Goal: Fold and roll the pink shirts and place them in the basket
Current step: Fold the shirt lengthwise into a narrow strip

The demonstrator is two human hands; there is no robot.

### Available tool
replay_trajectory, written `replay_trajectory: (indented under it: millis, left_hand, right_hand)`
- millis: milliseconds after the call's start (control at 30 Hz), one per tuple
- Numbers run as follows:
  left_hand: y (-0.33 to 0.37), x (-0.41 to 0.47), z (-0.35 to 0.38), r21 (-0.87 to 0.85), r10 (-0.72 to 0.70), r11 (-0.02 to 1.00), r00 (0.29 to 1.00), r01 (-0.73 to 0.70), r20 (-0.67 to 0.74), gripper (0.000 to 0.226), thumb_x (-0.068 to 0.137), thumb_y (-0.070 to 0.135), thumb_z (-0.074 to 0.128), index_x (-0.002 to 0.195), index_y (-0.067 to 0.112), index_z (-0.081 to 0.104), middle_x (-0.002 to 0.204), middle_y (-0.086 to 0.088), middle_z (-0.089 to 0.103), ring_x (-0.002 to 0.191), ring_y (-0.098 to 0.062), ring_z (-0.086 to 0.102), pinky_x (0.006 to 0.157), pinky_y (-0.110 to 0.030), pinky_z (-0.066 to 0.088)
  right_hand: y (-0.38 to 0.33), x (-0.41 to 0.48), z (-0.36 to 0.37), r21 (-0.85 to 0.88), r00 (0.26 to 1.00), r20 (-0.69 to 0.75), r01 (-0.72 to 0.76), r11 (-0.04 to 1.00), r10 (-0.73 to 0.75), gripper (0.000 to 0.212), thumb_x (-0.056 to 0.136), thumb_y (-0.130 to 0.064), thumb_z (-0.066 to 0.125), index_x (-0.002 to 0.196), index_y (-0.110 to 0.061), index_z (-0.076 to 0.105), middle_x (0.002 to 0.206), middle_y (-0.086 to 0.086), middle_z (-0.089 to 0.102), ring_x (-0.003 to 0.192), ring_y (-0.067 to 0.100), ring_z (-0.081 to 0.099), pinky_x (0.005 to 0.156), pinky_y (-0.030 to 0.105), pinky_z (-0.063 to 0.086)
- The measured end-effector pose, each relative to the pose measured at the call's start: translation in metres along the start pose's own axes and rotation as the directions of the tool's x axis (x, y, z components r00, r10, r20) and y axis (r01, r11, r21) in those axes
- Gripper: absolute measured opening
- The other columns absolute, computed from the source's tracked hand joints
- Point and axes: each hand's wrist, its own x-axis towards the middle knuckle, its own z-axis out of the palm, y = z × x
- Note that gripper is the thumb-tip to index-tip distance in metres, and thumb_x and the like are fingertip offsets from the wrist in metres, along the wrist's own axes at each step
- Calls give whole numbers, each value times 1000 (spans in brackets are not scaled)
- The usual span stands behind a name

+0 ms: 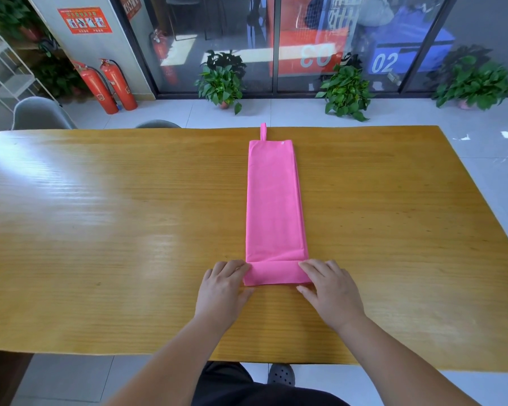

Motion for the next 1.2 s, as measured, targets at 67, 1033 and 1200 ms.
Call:
replay_trajectory:
  millis: [67, 1033, 1200]
  left_hand:
    - [1, -1, 1, -22, -59, 998, 996, 60, 67, 60, 89, 37, 82, 145, 32, 60, 143, 20, 57, 123, -12, 54, 100, -34, 50]
    - [8, 32, -5, 11, -83, 996, 996, 83, 44, 57, 91, 37, 79, 144, 34, 58, 145, 20, 57, 123, -15, 56, 96, -34, 46]
    - [5, 41, -11, -252, -270, 914, 941, 317, 204, 46, 101, 35, 68, 144, 40, 53, 121, 22, 63, 104, -8, 61, 100, -39, 47]
  right_hand:
    - [1, 2, -1, 22, 998, 53, -36, 999, 34, 53, 96, -41, 72, 147, -31, 59, 142, -20, 56, 118, 13, 54, 92, 33, 53]
    - [2, 28, -13, -75, 996, 42, -72, 995, 75, 58, 96, -48, 71, 149, -34, 56, 146, -22, 55, 119, 13, 54, 91, 34, 51]
    - [10, 44, -25, 238, 957, 244, -216, 947, 157, 49, 102, -44, 65, 150, -40, 55, 146, -25, 54, 125, 11, 52, 99, 35, 51]
